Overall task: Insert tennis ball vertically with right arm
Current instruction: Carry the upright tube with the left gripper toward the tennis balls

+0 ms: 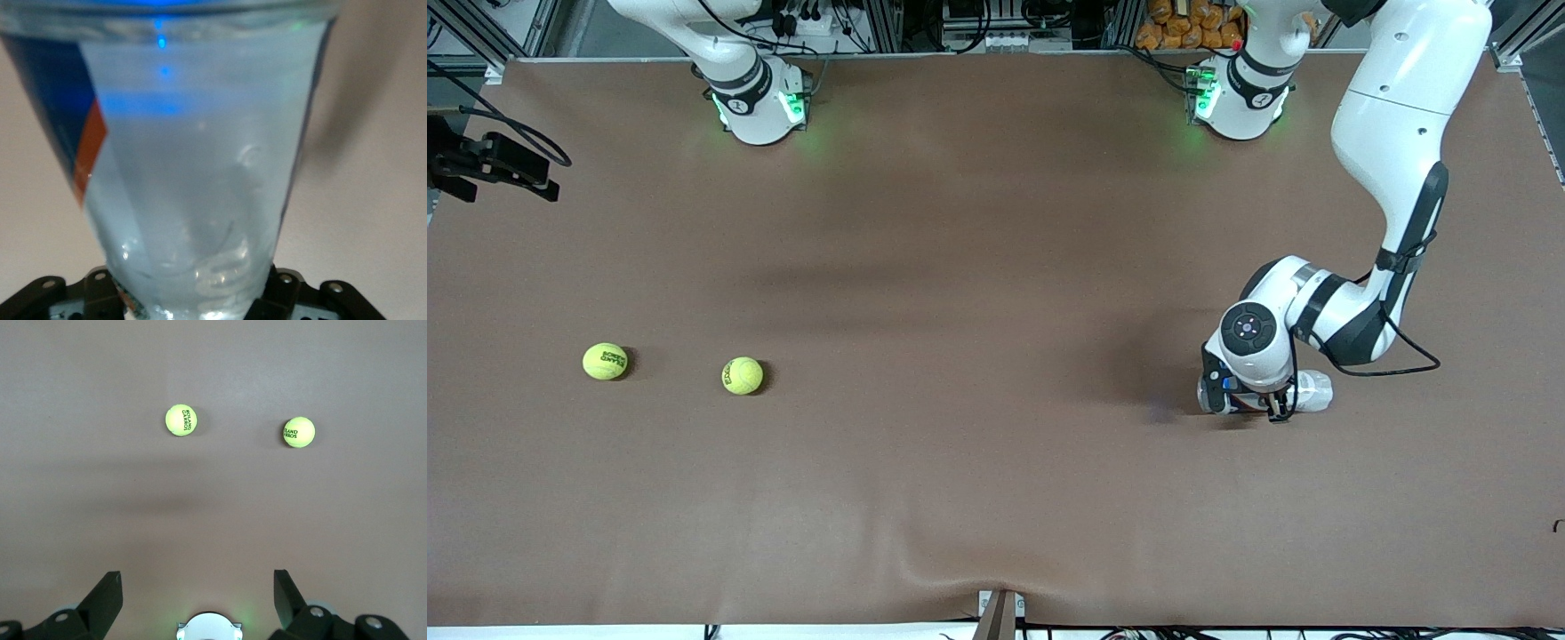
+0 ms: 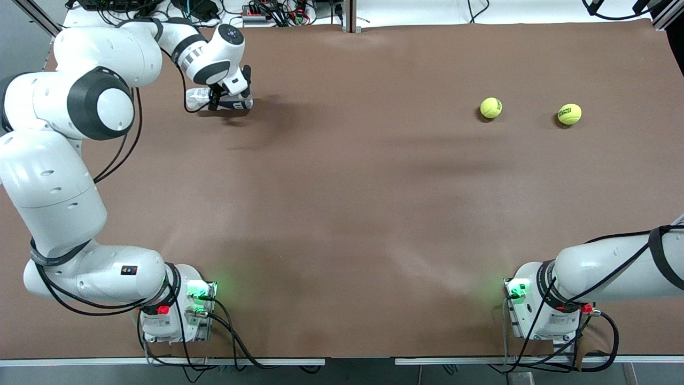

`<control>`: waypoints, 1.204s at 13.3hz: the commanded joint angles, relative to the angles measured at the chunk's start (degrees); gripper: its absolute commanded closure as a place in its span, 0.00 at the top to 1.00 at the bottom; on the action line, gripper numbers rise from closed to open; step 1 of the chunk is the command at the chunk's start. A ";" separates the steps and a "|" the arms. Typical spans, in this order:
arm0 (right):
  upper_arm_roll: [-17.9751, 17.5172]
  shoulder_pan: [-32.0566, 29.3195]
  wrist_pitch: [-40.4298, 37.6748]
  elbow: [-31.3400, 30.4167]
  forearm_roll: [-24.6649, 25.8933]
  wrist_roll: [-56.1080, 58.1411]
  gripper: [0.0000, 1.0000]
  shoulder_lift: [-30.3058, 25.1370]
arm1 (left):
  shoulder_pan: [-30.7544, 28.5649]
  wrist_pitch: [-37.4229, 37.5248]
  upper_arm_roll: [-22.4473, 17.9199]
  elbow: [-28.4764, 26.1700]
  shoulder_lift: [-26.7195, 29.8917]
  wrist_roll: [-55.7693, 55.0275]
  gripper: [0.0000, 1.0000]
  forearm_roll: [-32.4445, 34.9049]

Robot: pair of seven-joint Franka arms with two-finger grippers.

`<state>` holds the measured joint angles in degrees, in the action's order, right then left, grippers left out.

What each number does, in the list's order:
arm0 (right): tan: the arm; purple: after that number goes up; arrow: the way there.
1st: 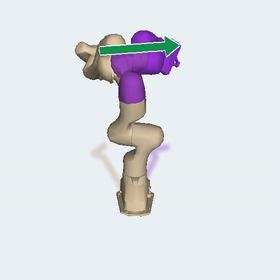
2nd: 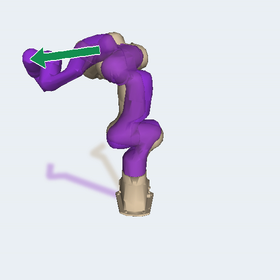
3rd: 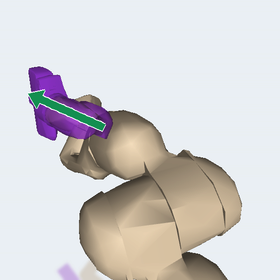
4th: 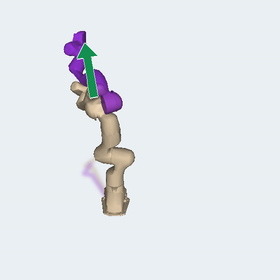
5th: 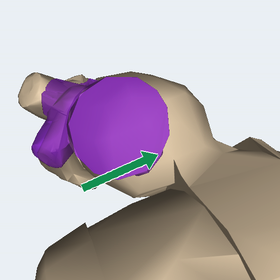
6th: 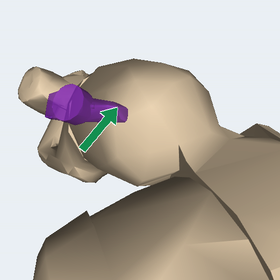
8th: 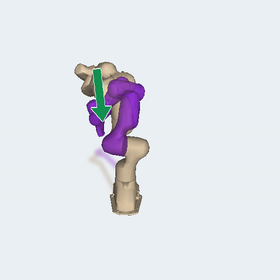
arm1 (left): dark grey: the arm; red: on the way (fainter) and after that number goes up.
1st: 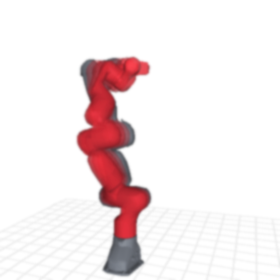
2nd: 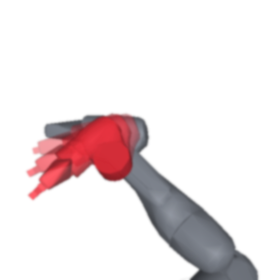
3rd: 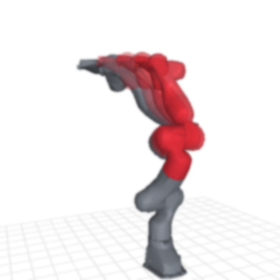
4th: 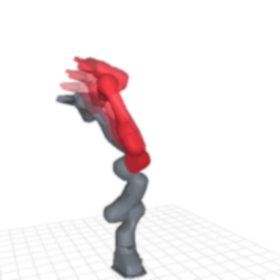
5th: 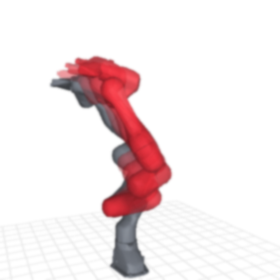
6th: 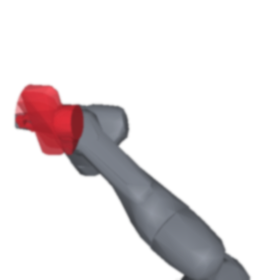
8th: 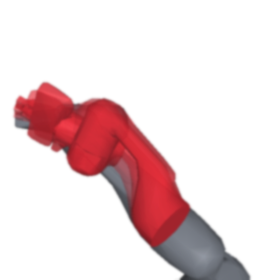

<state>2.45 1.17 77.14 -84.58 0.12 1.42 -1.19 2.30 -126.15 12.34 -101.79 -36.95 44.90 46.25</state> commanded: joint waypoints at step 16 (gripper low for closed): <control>-0.17 -0.29 -0.49 -1.29 -0.83 -0.19 1.00 -1.45 | 4.99 -7.15 15.34 16.10 0.83 -5.25 0.68 -27.68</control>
<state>2.45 1.17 76.83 -84.66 0.12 1.42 -1.19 5.96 -129.65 27.68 -86.47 -36.03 41.53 21.84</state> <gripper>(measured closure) 0.000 0.322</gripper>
